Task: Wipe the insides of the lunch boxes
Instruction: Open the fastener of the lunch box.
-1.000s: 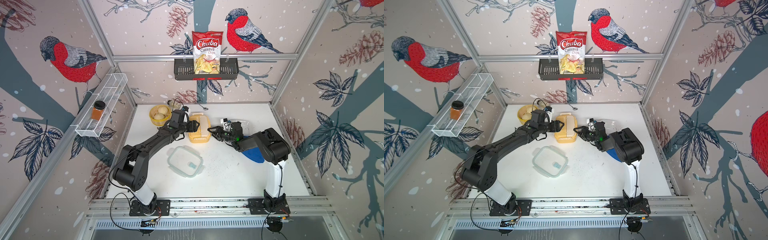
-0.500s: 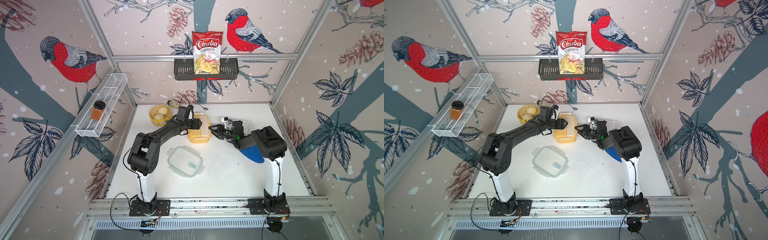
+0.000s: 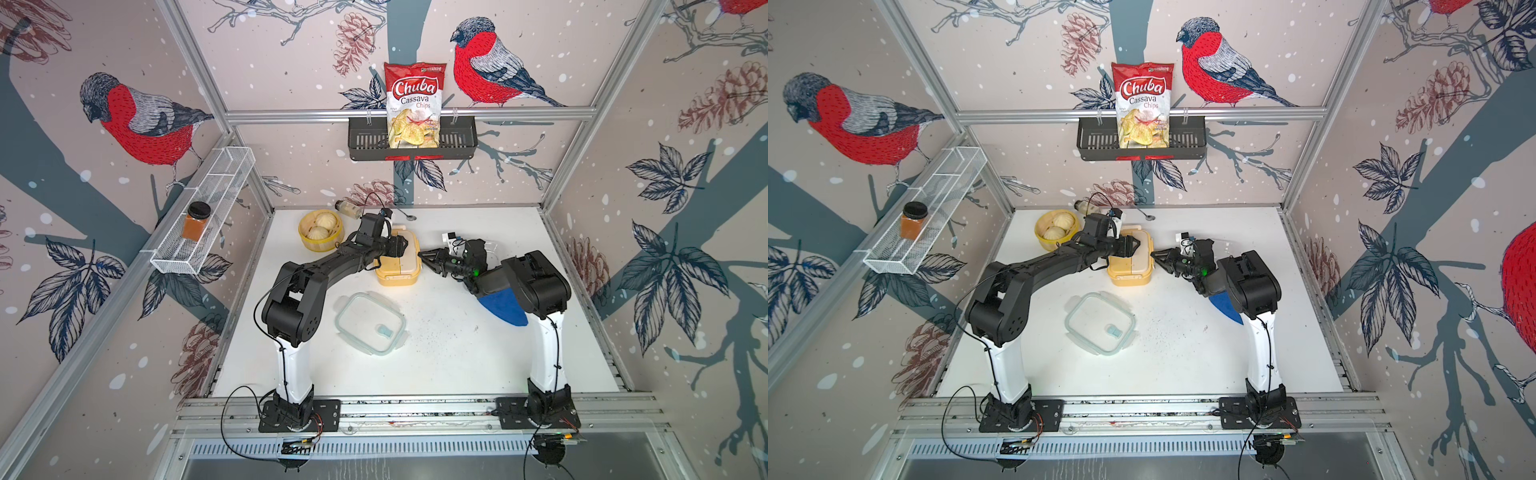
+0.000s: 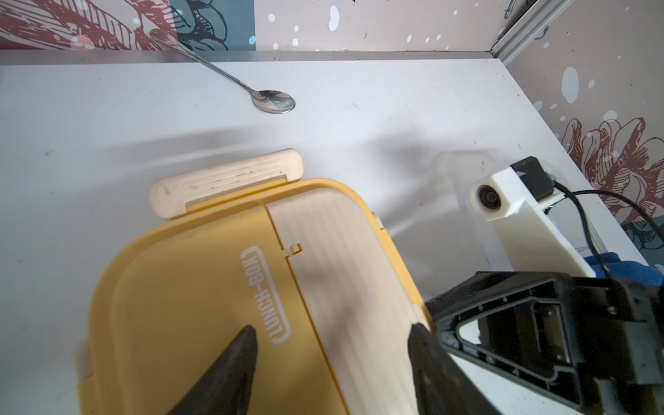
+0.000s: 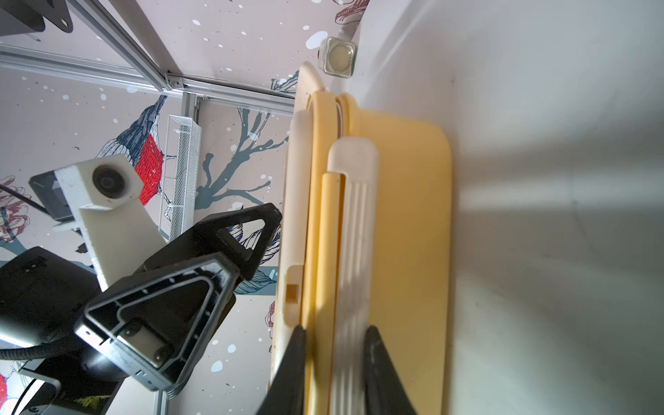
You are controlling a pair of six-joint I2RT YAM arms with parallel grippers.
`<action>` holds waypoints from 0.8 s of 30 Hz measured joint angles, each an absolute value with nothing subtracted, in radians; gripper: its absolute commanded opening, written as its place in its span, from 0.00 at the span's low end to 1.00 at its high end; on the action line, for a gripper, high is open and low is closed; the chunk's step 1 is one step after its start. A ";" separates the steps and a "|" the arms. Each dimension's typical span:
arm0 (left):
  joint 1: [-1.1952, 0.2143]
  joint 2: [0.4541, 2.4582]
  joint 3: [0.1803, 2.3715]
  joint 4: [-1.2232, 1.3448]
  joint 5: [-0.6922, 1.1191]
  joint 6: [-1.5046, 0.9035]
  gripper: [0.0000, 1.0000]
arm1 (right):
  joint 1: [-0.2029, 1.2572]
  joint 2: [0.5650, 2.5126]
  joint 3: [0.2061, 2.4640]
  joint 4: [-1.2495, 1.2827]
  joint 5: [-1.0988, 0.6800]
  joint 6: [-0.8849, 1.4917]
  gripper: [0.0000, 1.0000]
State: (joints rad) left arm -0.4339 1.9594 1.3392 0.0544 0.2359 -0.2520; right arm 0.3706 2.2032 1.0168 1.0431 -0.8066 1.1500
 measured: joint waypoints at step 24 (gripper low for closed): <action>-0.321 1.697 1.237 -0.075 0.235 -0.306 0.75 | 0.408 2.011 1.035 0.763 -0.742 0.953 0.75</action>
State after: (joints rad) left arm -0.3206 1.6970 1.2373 -0.0750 0.2348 -0.3058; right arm 0.4080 2.0113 1.0348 0.7628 -0.7422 0.9527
